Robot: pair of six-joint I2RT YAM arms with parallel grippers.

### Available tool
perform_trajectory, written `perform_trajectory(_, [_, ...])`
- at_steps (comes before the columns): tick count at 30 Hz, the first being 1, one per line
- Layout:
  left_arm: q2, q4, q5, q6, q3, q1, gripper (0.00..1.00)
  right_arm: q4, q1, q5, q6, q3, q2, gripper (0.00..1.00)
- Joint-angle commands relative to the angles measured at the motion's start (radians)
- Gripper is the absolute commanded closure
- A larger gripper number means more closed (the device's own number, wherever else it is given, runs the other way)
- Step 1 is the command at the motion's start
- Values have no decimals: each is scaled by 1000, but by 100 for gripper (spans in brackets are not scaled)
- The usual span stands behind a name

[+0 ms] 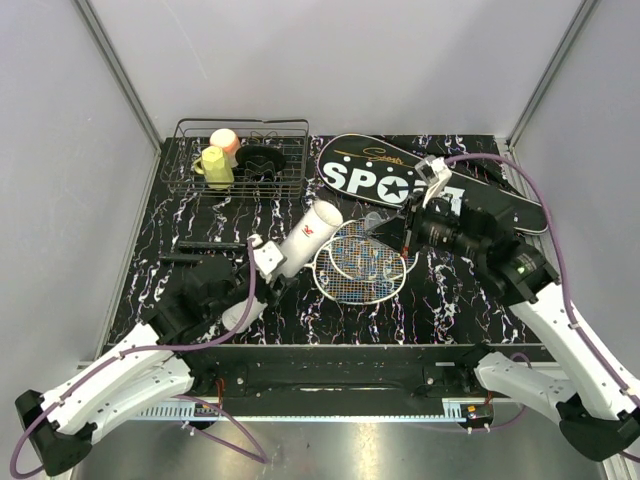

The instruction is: Pack up the badminton gear

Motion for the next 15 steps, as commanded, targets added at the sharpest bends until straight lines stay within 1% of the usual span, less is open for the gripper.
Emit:
perform_trajectory(1, [-12,58,228,-16,59,3,92,-116,-4,-207,-41,141,55,100])
perform_trajectory(4, [-12,59,273,-19,56,1,92,-160,-4,-291,-64,223,86,100])
perform_trajectory(5, [-7,59,290,-19,56,-3,91,-200,-4,-308,-72,272,100,100])
perform_trajectory(6, [-4,59,322,-19,56,-6,91,-225,-4,-315,-81,295,133,100])
perform_trajectory(10, [5,58,368,-16,56,-17,91,-358,-4,-329,-144,417,207,100])
perform_trajectory(15, [-10,58,380,-7,47,-31,91,-412,-4,-403,-179,457,244,100])
